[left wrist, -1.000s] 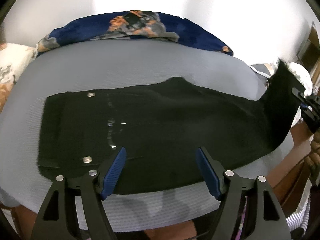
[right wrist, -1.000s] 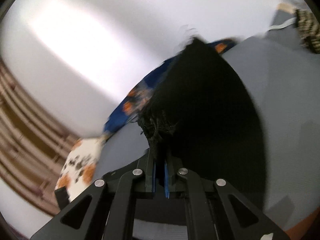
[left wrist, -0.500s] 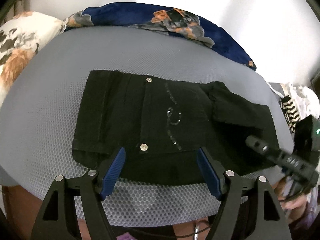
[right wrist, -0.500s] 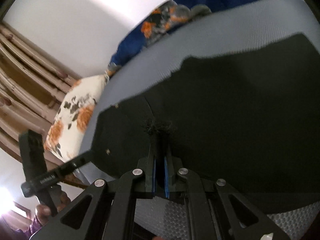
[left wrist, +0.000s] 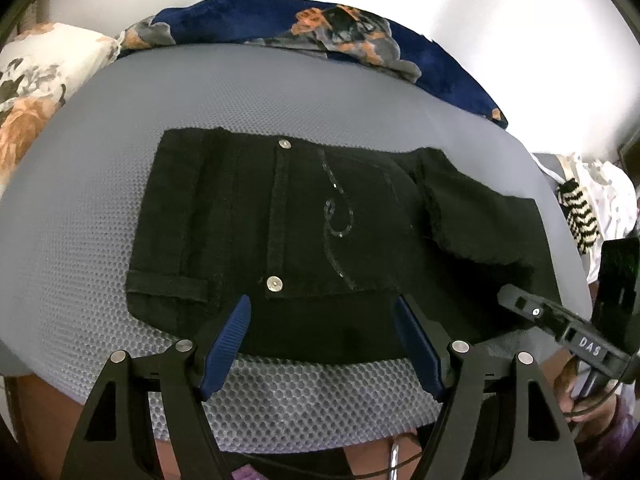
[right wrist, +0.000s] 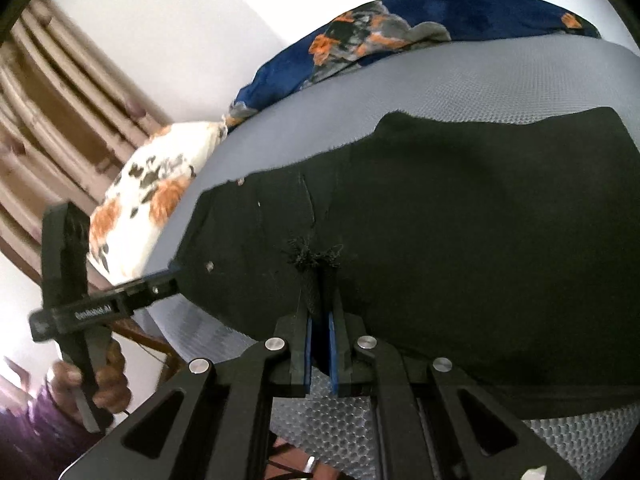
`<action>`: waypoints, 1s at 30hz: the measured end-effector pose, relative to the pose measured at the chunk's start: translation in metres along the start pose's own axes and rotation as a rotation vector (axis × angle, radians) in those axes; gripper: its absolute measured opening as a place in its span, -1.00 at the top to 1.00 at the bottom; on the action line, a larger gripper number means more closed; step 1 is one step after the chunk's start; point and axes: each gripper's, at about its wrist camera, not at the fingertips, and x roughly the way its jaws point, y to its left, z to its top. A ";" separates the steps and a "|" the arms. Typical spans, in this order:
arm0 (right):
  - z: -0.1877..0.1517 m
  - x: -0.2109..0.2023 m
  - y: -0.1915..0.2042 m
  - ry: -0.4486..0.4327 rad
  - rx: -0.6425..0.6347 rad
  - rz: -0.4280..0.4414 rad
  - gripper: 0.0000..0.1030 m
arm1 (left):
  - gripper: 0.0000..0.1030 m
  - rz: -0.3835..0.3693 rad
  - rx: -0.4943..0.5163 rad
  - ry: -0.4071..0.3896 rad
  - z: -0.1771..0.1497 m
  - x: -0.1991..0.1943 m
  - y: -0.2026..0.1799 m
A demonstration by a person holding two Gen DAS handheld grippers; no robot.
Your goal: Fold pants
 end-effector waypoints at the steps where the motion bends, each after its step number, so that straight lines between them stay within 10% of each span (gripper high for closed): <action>1: -0.002 0.003 0.002 0.004 -0.017 -0.010 0.84 | -0.45 0.002 0.002 0.007 -0.001 0.002 -0.001; 9: -0.012 0.004 0.012 0.045 -0.143 0.041 0.57 | -0.45 0.012 0.012 0.028 -0.002 0.010 -0.004; 13: 0.002 -0.037 -0.020 -0.071 0.017 0.224 0.57 | -0.45 0.015 0.024 0.030 -0.003 0.008 -0.006; 17: 0.009 -0.074 -0.069 -0.166 0.129 0.145 0.57 | -0.45 0.001 0.038 0.010 -0.001 0.004 -0.010; 30: -0.003 -0.010 -0.034 0.037 -0.035 0.154 0.58 | -0.45 -0.196 0.121 0.033 0.003 0.001 -0.045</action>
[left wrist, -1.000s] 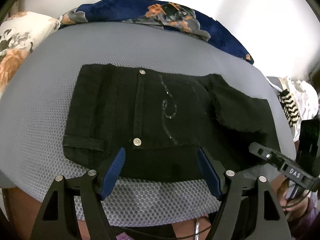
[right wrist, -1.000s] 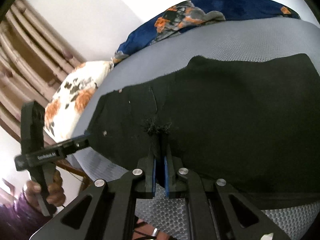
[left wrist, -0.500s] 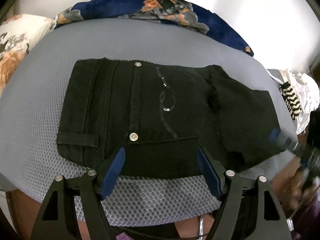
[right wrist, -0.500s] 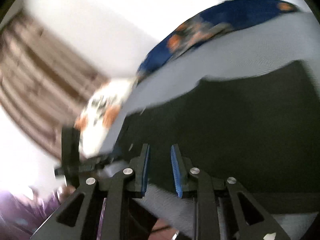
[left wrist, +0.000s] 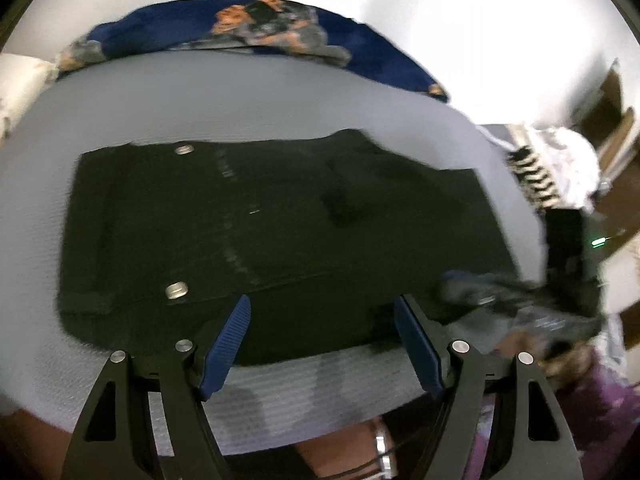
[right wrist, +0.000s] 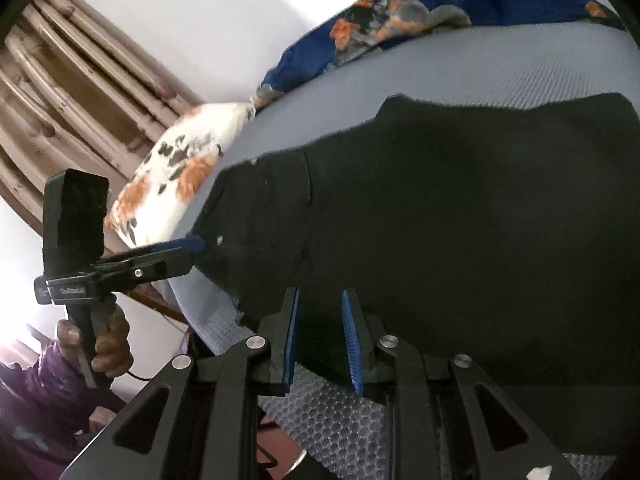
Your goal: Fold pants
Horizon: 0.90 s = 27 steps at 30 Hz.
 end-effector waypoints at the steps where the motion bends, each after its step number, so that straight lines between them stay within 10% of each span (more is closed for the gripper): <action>1: 0.002 -0.009 -0.001 -0.022 0.003 0.007 0.58 | -0.45 -0.039 -0.004 0.013 0.005 0.001 -0.002; 7: -0.001 -0.059 -0.019 -0.078 0.015 -0.080 0.58 | -0.45 -0.155 -0.068 0.096 0.051 0.024 -0.007; 15: -0.016 -0.065 -0.043 -0.079 0.100 -0.081 0.58 | -0.47 -0.124 -0.052 0.256 0.091 0.102 -0.014; 21: -0.012 -0.061 -0.042 -0.079 0.107 -0.061 0.58 | -0.44 -0.220 -0.015 0.219 0.096 0.124 -0.024; 24: -0.015 -0.063 -0.046 -0.084 0.121 -0.059 0.58 | 0.88 -0.251 -0.011 0.221 0.096 0.129 -0.025; 27: -0.016 -0.064 -0.048 -0.089 0.139 -0.053 0.58 | 0.87 -0.253 -0.025 0.212 0.095 0.131 -0.021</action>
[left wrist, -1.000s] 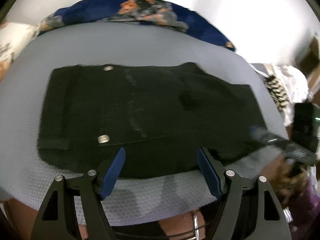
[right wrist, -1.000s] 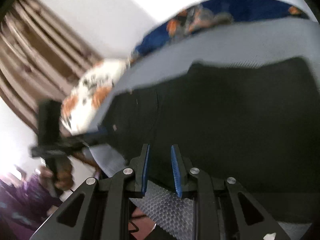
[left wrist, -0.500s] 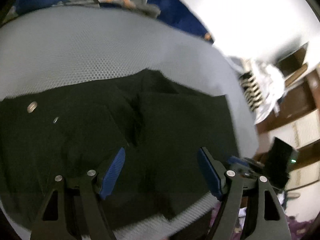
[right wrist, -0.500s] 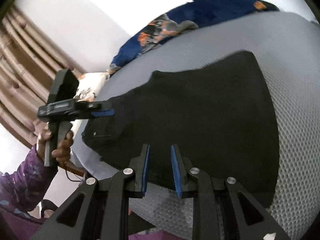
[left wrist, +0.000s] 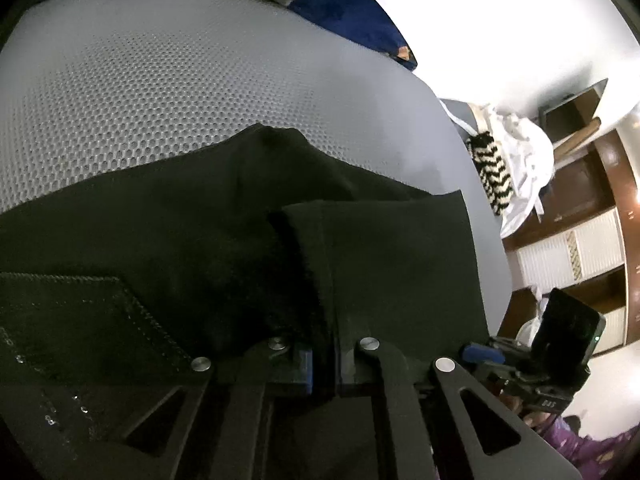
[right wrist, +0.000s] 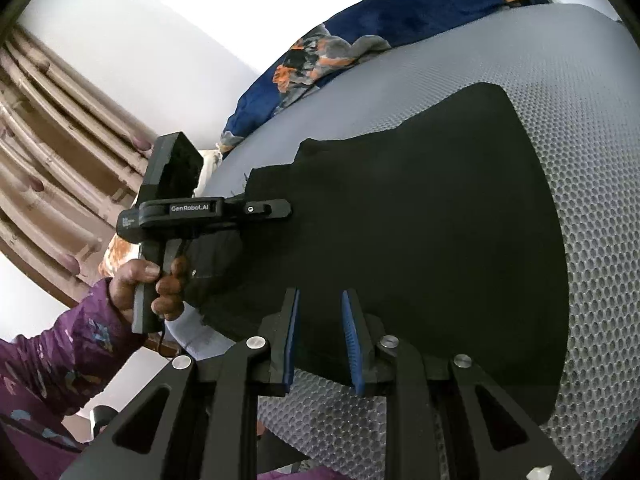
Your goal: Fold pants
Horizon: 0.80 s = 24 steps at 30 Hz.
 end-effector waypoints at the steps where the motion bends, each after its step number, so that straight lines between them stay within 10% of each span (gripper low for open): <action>1: -0.002 -0.002 0.000 -0.001 0.001 0.001 0.58 | 0.87 0.013 0.022 -0.010 0.000 -0.002 -0.004; 24: -0.002 0.007 -0.004 0.036 0.014 -0.006 0.60 | 0.73 0.060 0.027 -0.085 -0.002 -0.016 -0.008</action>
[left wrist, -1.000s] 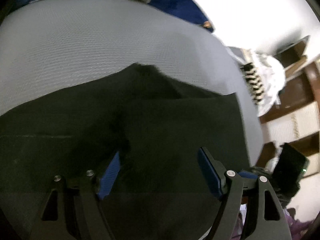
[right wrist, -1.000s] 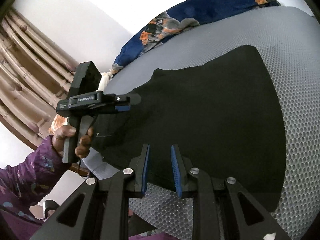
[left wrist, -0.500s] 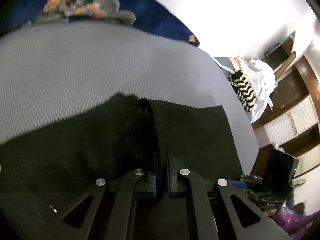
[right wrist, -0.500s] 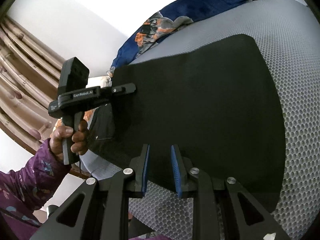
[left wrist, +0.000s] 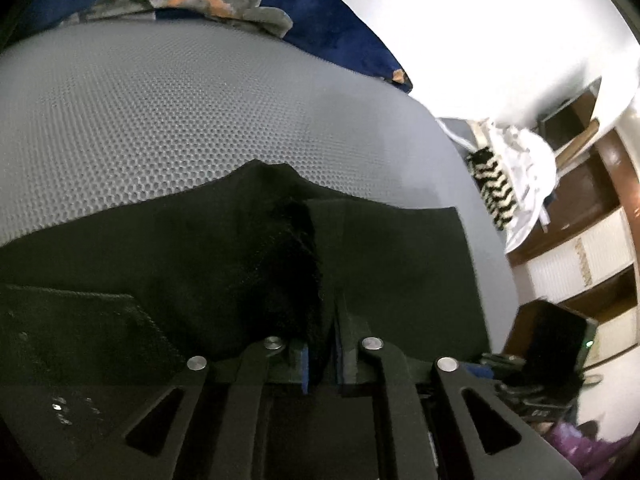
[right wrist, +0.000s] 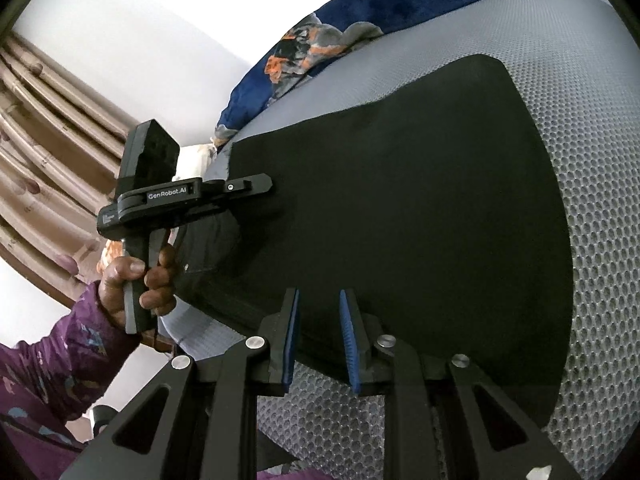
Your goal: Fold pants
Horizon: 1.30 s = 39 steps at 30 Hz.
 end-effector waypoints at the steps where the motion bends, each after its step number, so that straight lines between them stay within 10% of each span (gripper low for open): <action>1: 0.000 0.000 0.000 0.002 -0.001 -0.002 0.60 | 0.63 0.016 -0.013 0.007 0.001 -0.001 0.002; 3: 0.003 -0.002 0.003 0.003 -0.002 -0.004 0.56 | 0.55 0.006 -0.064 0.001 0.001 -0.009 0.007; 7: 0.014 -0.013 0.032 -0.046 -0.068 0.045 0.56 | -0.29 0.001 -0.175 -0.049 -0.009 -0.045 0.024; 13: 0.021 0.032 0.080 -0.011 -0.215 0.069 0.56 | -0.29 0.036 -0.289 -0.131 -0.039 -0.117 0.058; 19: -0.009 0.092 0.108 0.259 -0.439 -0.040 0.56 | -0.37 0.280 -0.340 -0.185 -0.072 -0.191 0.102; 24: 0.005 0.076 0.143 0.192 -0.495 -0.048 0.51 | -0.37 0.399 -0.379 -0.137 -0.104 -0.205 0.144; 28: 0.017 0.076 0.181 0.118 -0.522 0.009 -0.01 | -0.42 0.318 -0.327 -0.160 -0.112 -0.197 0.156; 35: 0.015 0.082 0.177 0.133 -0.390 0.037 -0.02 | -0.55 0.095 -0.227 -0.048 -0.075 -0.161 0.200; 39: 0.010 0.072 0.161 0.125 -0.309 0.021 -0.04 | -0.63 -0.237 -0.235 0.009 -0.056 -0.136 0.210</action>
